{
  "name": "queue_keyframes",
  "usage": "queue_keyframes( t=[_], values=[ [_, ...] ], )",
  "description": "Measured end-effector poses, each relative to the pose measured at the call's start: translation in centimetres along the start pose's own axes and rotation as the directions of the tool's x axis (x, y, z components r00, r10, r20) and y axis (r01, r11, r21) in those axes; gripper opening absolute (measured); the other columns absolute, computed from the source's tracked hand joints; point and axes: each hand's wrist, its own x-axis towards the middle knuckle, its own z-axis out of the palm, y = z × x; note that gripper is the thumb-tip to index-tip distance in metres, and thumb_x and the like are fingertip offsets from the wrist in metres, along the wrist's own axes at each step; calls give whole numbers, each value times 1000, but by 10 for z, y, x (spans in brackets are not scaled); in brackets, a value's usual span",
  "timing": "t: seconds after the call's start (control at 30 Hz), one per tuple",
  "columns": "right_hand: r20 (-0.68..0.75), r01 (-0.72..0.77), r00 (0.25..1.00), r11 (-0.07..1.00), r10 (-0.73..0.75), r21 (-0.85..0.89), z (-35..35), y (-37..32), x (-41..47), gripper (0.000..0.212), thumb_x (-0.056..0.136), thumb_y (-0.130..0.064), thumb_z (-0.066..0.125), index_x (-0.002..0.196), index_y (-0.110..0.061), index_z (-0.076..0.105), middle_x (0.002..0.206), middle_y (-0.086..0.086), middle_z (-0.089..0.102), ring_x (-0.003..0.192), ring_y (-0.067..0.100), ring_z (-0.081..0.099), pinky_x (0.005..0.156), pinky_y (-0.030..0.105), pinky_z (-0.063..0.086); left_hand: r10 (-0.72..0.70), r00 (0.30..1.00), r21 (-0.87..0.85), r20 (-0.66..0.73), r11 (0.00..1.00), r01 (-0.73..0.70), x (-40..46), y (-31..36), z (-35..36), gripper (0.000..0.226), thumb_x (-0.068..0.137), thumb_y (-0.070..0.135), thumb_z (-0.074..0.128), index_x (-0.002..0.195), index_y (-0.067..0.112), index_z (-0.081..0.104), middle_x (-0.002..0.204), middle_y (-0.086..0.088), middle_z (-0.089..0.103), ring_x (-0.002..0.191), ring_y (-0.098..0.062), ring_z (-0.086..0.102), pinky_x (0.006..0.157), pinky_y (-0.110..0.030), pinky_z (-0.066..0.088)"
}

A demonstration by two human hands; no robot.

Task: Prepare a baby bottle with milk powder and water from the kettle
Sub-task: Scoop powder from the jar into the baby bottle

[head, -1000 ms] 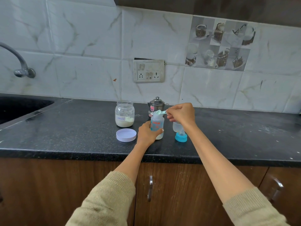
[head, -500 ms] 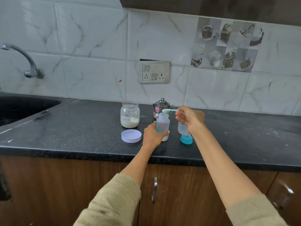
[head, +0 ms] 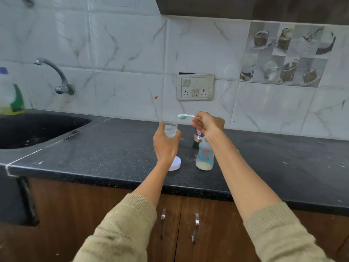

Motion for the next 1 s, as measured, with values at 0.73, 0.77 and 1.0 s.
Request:
queue_keyframes(
  t=[0.73, 0.77, 1.0],
  values=[
    [201, 289, 939, 320, -280, -902, 93, 41, 70, 35, 65, -34, 81, 95, -19, 70, 96, -1, 71, 94, 21, 65, 92, 35, 45, -199, 933, 330, 300, 939, 95, 57, -81, -22, 45, 48, 43, 83, 87, 25, 68, 80, 9, 70, 74, -8, 65, 68, -33, 56],
    [212, 292, 938, 297, -274, -909, 94, 43, 71, 40, 65, -36, 82, 98, -18, 69, 98, -1, 71, 97, 21, 64, 94, 36, 43, -195, 935, 332, 297, 939, 90, 56, -83, -23, 45, 48, 43, 82, 86, 25, 68, 80, 9, 70, 73, -7, 65, 67, -32, 56],
    [249, 331, 930, 322, -271, -887, 86, 46, 70, 33, 66, -36, 82, 90, -17, 72, 93, 0, 72, 89, 20, 66, 82, 32, 50, -220, 935, 349, 279, 930, 115, 56, -83, -24, 52, 45, 48, 82, 87, 22, 65, 84, 7, 69, 78, -11, 65, 66, -31, 54]
  ],
)
